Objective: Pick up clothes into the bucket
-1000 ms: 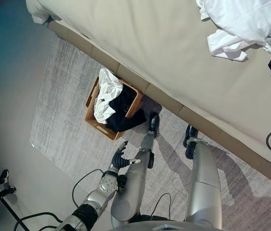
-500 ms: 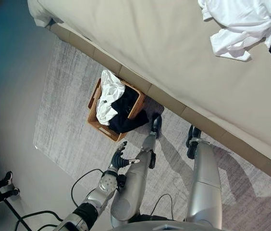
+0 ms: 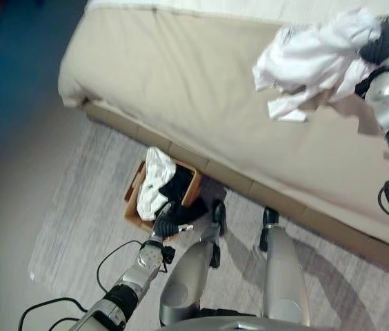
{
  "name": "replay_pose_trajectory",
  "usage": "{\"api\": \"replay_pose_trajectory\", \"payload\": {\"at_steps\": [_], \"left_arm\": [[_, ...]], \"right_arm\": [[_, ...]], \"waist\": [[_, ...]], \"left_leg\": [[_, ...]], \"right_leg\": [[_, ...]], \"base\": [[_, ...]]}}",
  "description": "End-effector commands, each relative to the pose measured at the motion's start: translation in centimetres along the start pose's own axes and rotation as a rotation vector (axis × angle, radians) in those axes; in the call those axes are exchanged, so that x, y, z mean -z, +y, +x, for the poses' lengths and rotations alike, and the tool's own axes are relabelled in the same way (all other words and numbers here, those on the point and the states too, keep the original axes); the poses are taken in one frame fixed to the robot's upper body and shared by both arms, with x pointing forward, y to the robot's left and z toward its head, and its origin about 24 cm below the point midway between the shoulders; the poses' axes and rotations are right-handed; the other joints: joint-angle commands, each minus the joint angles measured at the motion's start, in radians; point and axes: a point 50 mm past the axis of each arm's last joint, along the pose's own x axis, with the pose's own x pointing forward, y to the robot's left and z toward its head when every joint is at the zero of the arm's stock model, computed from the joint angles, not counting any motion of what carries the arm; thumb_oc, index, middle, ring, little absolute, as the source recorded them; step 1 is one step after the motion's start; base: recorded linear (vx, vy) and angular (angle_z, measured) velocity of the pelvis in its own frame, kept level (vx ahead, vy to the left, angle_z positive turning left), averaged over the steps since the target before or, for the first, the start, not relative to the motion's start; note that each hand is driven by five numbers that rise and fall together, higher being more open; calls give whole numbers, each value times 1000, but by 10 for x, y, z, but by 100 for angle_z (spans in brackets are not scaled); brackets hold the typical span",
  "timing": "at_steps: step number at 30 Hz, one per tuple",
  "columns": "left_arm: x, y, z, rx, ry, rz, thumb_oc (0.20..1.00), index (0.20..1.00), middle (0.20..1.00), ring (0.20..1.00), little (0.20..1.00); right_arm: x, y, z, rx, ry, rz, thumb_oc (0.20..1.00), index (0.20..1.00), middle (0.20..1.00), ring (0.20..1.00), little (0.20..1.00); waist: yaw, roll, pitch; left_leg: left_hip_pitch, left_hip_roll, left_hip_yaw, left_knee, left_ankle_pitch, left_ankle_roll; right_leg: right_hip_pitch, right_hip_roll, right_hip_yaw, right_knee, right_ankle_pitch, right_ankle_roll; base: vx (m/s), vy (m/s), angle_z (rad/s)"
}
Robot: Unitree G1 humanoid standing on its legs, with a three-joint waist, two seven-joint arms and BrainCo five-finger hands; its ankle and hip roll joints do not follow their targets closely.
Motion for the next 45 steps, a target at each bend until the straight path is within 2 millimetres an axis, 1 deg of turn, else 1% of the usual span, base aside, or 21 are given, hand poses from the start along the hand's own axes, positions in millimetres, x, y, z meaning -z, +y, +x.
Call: {"api": "replay_pose_trajectory", "payload": {"at_steps": [1,5,7,10,13,14,17,18,19,21,22,23,25,26,30,31,32,34,40,41,45], "left_arm": [[13,14,-6,-21,23,43,1000,1000,1000,1000,1000],[-5,19,-3,23,-71,135,1000,1000,1000,1000,1000],[-15,25,-1,38,-123,173,1000,1000,1000,1000,1000],[-34,42,-1,35,-204,200,1000,1000,1000,1000,1000],[-73,62,-4,-8,-361,139,1000,1000,1000,1000,1000],[-73,63,-5,-7,-359,141,1000,1000,1000,1000,1000],[-104,68,-6,10,-467,125,1000,1000,1000,1000,1000],[-121,71,-7,2,-531,145,1000,1000,1000,1000,1000],[-132,73,-8,-3,-568,147,1000,1000,1000,1000,1000],[-151,68,-6,24,-621,109,1000,1000,1000,1000,1000],[-152,68,-6,25,-621,109,1000,1000,1000,1000,1000],[-173,62,-4,51,-683,135,1000,1000,1000,1000,1000],[-200,55,-6,100,-765,173,1000,1000,1000,1000,1000],[-200,55,-5,101,-766,173,1000,1000,1000,1000,1000],[-236,26,1,189,-838,238,1000,1000,1000,1000,1000],[-236,26,1,189,-838,238,1000,1000,1000,1000,1000],[-245,23,3,189,-853,272,1000,1000,1000,1000,1000],[-244,17,9,196,-828,287,1000,1000,1000,1000,1000],[-242,10,16,212,-795,331,1000,1000,1000,1000,1000],[-242,6,17,219,-788,345,1000,1000,1000,1000,1000],[-244,-5,15,266,-796,339,1000,1000,1000,1000,1000]], "right_arm": [[-6,-26,1,74,-100,65,200,200,200,200,200],[2,-29,-11,74,-149,90,200,200,200,200,200],[-1,-32,-14,74,-182,103,200,200,200,200,200],[-9,-32,-19,49,-238,131,200,200,200,200,200],[-11,-20,-34,3,-272,214,200,200,200,200,200],[-10,-20,-35,2,-269,215,200,200,200,200,200],[-12,-14,-45,-44,-296,246,200,200,200,200,200],[-15,-11,-48,-65,-312,255,200,200,200,200,200],[-16,-11,-50,-77,-320,248,200,200,200,200,200],[-25,-8,-53,-107,-355,263,200,200,200,200,200],[-25,-9,-53,-106,-354,263,200,200,200,200,200],[-31,-2,-58,-150,-373,293,200,200,200,200,200],[-43,3,-63,-198,-418,325,200,200,200,200,200],[-42,2,-63,-197,-418,325,200,200,200,200,200],[-65,13,-77,-301,-508,382,200,200,200,200,200],[-65,13,-77,-300,-508,382,200,200,200,200,200],[-77,15,-83,-328,-557,413,200,200,200,200,200],[-91,18,-91,-364,-614,454,200,200,200,200,200],[-110,16,-104,-398,-712,509,200,200,200,200,200],[-118,16,-109,-419,-748,540,200,200,200,200,200],[-130,18,-119,-465,-802,619,200,200,200,200,200]], "waist": [[-18,-97,-120],[-40,-131,-184],[-46,-150,-213],[-49,-175,-263],[-54,-191,-317],[-53,-194,-316],[-59,-206,-349],[-59,-208,-360],[-59,-214,-369],[-60,-222,-385],[-60,-222,-385],[-62,-226,-395],[-64,-230,-401],[-63,-231,-400],[-66,-243,-413],[-66,-244,-412],[-66,-246,-416],[-65,-245,-418],[-60,-248,-424],[-58,-251,-427],[-54,-252,-429]], "left_leg": [[27,-25,-3,81,-127,-4],[99,-15,15,90,-170,-6],[139,-9,36,105,-199,-6],[183,2,69,114,-225,-7],[242,16,94,109,-246,-1],[245,16,94,108,-246,-1],[282,21,94,93,-251,2],[289,23,94,89,-252,2],[300,24,95,81,-253,3],[311,27,97,72,-252,4],[311,27,97,71,-252,4],[317,27,99,66,-251,6],[321,28,97,62,-247,6],[321,28,97,62,-247,6],[332,25,88,47,-232,9],[332,25,88,47,-232,9],[338,25,86,42,-230,9],[343,23,80,38,-227,10],[352,23,72,31,-225,11],[354,22,68,31,-224,11],[357,20,59,29,-222,13]], "right_leg": [[136,-28,15,-198,115,69],[232,-28,14,-261,123,84],[279,-23,26,-294,129,92],[326,-9,51,-340,144,98],[382,-1,62,-352,136,97],[385,-1,61,-352,136,97],[425,0,51,-365,132,97],[433,0,50,-371,133,98],[444,0,46,-380,135,98],[453,0,41,-391,139,98],[454,0,41,-392,139,98],[460,-1,39,-398,143,99],[465,-2,34,-399,145,100],[465,-2,33,-399,145,100],[480,-5,24,-405,152,102],[481,-5,23,-405,152,102],[485,-7,20,-406,152,103],[493,-8,15,-408,152,104],[505,-12,6,-413,150,105],[509,-13,0,-412,149,105],[519,-16,-7,-412,147,105]], "base": [[163,33,-27],[108,50,-18],[102,57,-24],[110,47,-45],[110,41,-30],[95,12,-32],[57,14,-12],[57,13,-8],[46,8,-1],[25,5,3],[15,7,3],[0,0,0],[0,0,0],[-2,13,5],[-19,2,6],[1,0,7],[2,5,6],[-1,4,4],[4,0,7],[1,2,8],[7,4,5]]}}
